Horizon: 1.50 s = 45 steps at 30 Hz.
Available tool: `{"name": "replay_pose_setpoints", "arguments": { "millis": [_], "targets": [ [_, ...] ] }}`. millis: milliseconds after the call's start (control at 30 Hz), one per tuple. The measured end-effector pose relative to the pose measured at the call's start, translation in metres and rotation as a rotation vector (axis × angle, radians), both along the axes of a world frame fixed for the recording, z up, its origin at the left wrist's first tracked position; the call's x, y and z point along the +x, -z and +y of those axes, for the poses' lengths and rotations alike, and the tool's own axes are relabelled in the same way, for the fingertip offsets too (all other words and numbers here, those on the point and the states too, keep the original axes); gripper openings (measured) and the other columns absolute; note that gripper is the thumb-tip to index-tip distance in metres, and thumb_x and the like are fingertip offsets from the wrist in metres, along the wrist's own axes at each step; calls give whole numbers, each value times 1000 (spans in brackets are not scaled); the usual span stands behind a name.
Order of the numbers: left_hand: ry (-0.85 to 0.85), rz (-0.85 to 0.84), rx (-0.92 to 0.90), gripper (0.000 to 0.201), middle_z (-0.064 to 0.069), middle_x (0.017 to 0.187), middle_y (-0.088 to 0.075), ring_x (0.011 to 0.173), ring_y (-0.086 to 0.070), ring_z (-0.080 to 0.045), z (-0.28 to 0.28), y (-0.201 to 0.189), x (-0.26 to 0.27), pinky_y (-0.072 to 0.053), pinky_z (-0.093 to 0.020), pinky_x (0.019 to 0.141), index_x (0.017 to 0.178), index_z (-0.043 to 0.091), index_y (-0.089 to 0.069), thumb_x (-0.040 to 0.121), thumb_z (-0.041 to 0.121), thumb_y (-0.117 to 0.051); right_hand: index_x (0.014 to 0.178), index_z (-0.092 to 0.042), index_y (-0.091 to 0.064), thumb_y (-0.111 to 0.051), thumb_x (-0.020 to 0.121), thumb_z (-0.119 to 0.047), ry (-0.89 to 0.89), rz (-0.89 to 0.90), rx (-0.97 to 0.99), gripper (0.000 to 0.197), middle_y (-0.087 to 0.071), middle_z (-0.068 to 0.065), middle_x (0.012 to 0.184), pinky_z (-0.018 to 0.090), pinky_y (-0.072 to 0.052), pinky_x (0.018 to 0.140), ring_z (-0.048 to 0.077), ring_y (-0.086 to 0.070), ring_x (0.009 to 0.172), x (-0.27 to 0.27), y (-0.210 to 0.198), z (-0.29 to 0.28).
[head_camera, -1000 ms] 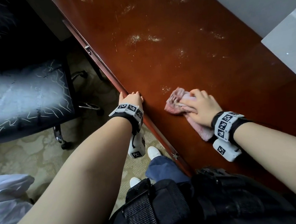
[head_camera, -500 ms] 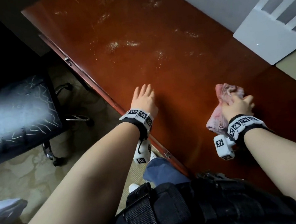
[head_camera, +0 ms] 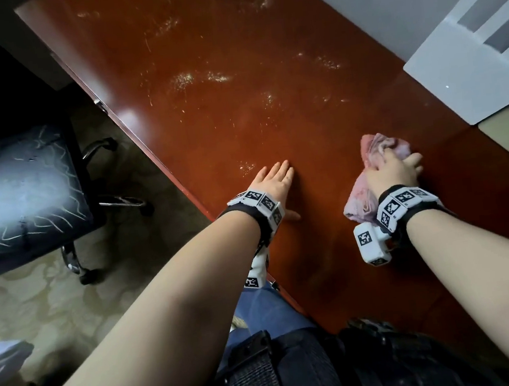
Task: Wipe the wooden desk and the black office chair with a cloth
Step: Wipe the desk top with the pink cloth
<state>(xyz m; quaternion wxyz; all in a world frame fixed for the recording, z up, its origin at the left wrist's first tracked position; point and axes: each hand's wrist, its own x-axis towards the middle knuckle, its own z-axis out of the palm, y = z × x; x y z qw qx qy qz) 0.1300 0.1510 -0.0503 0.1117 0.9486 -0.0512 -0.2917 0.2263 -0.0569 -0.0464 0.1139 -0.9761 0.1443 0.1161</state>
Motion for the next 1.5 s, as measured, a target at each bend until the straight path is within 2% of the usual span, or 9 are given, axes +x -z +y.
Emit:
{"name": "replay_pose_setpoints", "arguments": {
  "millis": [233, 433, 533, 733, 933, 1067, 1333, 1433, 1500],
  "targets": [
    [13, -8, 18, 108, -4, 159, 10, 147, 6, -16, 4, 4, 2, 4, -35, 118, 152, 11, 3, 80, 64, -58, 120, -23, -57, -58, 87, -31, -455, -14, 38, 34, -33, 15, 127, 43, -45, 89, 34, -38, 112, -2, -2, 66],
    [17, -19, 16, 108, -4, 159, 9, 147, 5, -16, 6, 4, 1, 3, -34, 118, 152, 11, 2, 80, 66, -57, 125, -29, -55, -57, 85, -29, -670, 36, 42, 40, -35, 9, 123, 37, -42, 87, 29, -38, 112, -2, -4, 50],
    [12, -14, 17, 108, -4, 159, 10, 147, 6, -16, 5, 3, 3, 3, -33, 118, 151, 11, 2, 79, 65, -57, 127, -29, -55, -57, 84, -28, -618, 24, -3, 42, -35, 9, 124, 39, -42, 86, 30, -39, 113, 1, -4, 22],
    [9, -47, 17, 110, -4, 159, 7, 147, 4, -15, 4, 6, 6, 4, -31, 117, 152, 11, 0, 78, 66, -59, 121, -17, -59, -59, 87, -24, -212, -49, -9, 34, -32, 15, 131, 47, -42, 91, 36, -36, 119, 32, -4, -36],
    [-15, -140, -17, 109, -3, 160, 5, 147, 5, -14, -7, 4, 26, 8, -30, 116, 152, 11, 0, 78, 65, -59, 126, -16, -55, -58, 90, -23, -75, -70, 2, 37, -26, 16, 138, 49, -40, 97, 36, -32, 124, 63, 0, -28],
    [-17, -85, -8, 111, -4, 159, 8, 147, 6, -16, -12, 1, 48, 7, -31, 117, 151, 10, 3, 78, 65, -60, 122, -19, -57, -58, 88, -25, -138, -59, -20, 35, -28, 15, 136, 48, -42, 93, 36, -35, 121, 69, -1, -14],
    [-19, -29, 19, 116, -8, 159, 7, 147, 6, -18, -22, -6, 74, 6, -31, 117, 151, 8, 4, 75, 65, -62, 127, -24, -55, -59, 83, -26, -740, -8, 14, 44, -37, 13, 126, 43, -43, 88, 33, -40, 111, 40, -4, 28],
    [-13, -31, 25, 116, -10, 159, 8, 147, 6, -19, -26, -5, 83, 5, -32, 118, 151, 7, 3, 75, 65, -62, 129, -28, -53, -60, 83, -29, -748, 20, -4, 46, -37, 11, 126, 42, -42, 89, 32, -40, 112, 51, -5, 9],
    [-2, -21, 24, 116, -8, 159, 10, 147, 7, -19, -26, -4, 87, 6, -32, 118, 151, 8, 3, 75, 66, -63, 126, -26, -55, -60, 84, -29, -611, -8, -6, 41, -36, 12, 127, 42, -43, 87, 32, -40, 113, 63, -4, -12]
  ]
}}
